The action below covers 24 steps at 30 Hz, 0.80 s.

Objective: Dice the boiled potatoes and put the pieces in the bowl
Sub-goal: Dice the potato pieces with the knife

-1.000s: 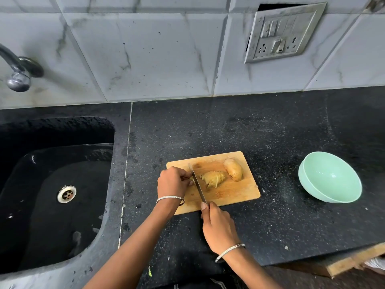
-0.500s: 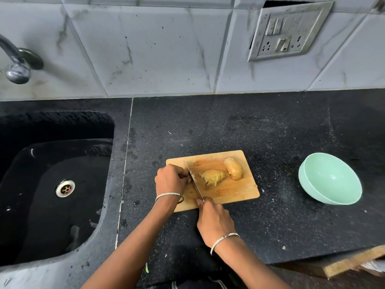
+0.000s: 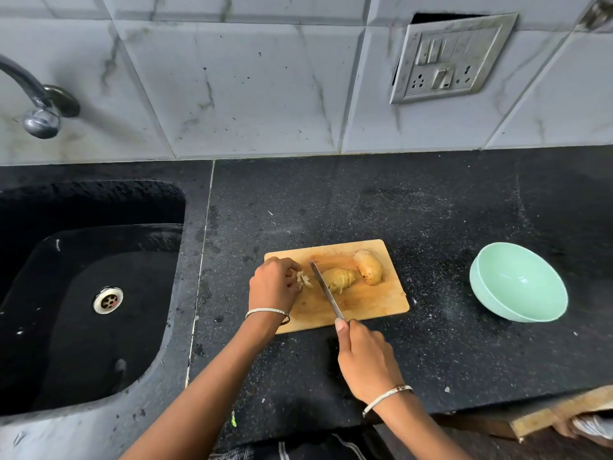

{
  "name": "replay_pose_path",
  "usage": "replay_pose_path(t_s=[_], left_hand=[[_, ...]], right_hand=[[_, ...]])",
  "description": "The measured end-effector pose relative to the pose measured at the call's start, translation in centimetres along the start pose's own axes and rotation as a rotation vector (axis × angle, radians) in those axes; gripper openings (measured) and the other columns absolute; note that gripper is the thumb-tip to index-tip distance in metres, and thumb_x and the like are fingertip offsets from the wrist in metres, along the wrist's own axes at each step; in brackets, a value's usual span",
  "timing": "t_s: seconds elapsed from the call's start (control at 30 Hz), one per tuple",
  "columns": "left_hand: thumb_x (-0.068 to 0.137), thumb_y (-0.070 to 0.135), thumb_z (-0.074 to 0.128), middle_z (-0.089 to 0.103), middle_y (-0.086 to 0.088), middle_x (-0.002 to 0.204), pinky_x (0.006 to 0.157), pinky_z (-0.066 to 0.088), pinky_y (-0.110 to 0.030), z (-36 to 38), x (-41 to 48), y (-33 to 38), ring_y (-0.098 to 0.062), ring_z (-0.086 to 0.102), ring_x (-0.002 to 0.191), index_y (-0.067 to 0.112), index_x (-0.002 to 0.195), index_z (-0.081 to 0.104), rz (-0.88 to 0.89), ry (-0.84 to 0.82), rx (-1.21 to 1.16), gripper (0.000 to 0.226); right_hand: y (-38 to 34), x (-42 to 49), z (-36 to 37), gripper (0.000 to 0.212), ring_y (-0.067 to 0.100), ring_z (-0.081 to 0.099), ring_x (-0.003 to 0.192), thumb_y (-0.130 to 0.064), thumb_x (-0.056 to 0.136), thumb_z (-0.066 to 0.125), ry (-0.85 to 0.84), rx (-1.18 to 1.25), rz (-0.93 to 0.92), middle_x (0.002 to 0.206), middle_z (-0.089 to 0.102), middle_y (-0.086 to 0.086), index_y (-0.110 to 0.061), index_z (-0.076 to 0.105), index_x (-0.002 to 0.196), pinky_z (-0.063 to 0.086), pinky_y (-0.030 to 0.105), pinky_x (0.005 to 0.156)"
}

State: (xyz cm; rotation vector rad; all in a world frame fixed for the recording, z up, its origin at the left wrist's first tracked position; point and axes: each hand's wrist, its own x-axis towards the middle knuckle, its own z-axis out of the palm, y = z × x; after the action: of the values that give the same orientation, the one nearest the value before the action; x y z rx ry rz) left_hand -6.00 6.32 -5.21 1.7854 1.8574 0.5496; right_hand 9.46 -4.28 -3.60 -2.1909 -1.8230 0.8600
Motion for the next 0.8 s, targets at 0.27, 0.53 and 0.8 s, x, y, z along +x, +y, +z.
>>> replay_pose_path(t_s=[0.27, 0.53, 0.8], left_hand=[[0.081, 0.015, 0.071, 0.059, 0.006, 0.094, 0.068, 0.039, -0.022, -0.6, 0.4, 0.3, -0.014, 0.058, 0.087, 0.029, 0.089, 0.075, 0.193, -0.082, 0.124, 0.017], [0.078, 0.015, 0.075, 0.065, 0.005, 0.085, 0.071, 0.045, -0.028, 0.3, 0.6, -0.3, -0.016, 0.06, 0.083, 0.023, 0.08, 0.075, 0.106, -0.027, 0.036, 0.009], [0.081, 0.013, 0.072, 0.065, 0.002, 0.088, 0.067, 0.037, -0.026, 0.8, 0.5, -0.3, -0.017, 0.058, 0.083, 0.02, 0.083, 0.075, 0.083, 0.006, 0.048, 0.007]], right_hand=[[0.5, 0.1, 1.2, 0.042, 0.032, 0.062, 0.093, -0.046, 0.104, 0.02, -0.014, 0.051, 0.029, 0.093, 0.065, 0.006, -0.02, 0.053, 0.098, 0.044, 0.041, 0.073], [-0.4, -0.1, 1.7, 0.04, 0.031, 0.062, 0.094, -0.045, 0.104, 0.021, -0.037, 0.066, 0.027, 0.094, 0.064, 0.006, -0.02, 0.051, 0.096, 0.04, 0.038, 0.07], [-1.7, 0.0, 1.4, 0.042, 0.034, 0.061, 0.099, -0.043, 0.105, 0.023, -0.051, 0.047, 0.04, 0.101, 0.063, 0.01, -0.016, 0.055, 0.106, 0.039, 0.036, 0.07]])
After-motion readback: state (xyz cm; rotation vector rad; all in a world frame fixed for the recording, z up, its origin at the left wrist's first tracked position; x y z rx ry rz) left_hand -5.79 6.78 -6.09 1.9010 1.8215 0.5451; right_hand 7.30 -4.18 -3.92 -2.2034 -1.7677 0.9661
